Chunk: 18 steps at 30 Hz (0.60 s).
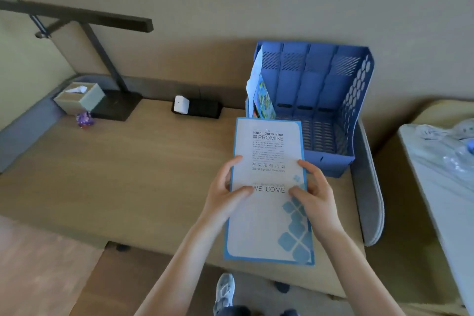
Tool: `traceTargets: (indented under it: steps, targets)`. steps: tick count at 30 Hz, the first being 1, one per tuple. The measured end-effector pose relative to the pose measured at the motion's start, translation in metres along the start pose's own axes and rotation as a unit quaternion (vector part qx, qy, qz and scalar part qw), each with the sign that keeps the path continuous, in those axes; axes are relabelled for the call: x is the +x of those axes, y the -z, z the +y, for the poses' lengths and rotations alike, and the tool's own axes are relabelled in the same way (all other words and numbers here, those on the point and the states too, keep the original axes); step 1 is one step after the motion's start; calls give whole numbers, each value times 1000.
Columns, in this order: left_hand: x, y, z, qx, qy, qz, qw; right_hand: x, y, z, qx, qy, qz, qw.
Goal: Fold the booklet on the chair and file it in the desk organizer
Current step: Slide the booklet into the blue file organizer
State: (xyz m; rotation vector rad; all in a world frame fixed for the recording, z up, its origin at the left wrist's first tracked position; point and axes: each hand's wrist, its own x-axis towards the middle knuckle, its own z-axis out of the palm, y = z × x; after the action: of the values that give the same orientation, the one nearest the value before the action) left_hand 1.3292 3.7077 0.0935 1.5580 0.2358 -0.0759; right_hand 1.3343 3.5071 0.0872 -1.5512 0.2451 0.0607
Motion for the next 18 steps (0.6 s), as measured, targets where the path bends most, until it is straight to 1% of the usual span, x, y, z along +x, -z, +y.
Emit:
traceTargets:
  steps: [4,8,11,14,16,18]
  targets:
    - [42,9,10,21,1,-89,996,18,-12,-6,17,-8,66,998]
    - [81,9,33,39,-21,-161,986,36,-13,-18,36,-5,103,994]
    - [104,4,47,57,-48,-199,977,49,-8,-30,59,1,107,992]
    - [124,-2,59,82,-75,-230,967,66,2,-43,55,33,108,992]
    - [138,-7,65,83,-97,-229,965,84,10,-52,26,55,83,995]
    - [151,-15,71,80,-117,-210,967,105,19,-63,-30,67,44,996]
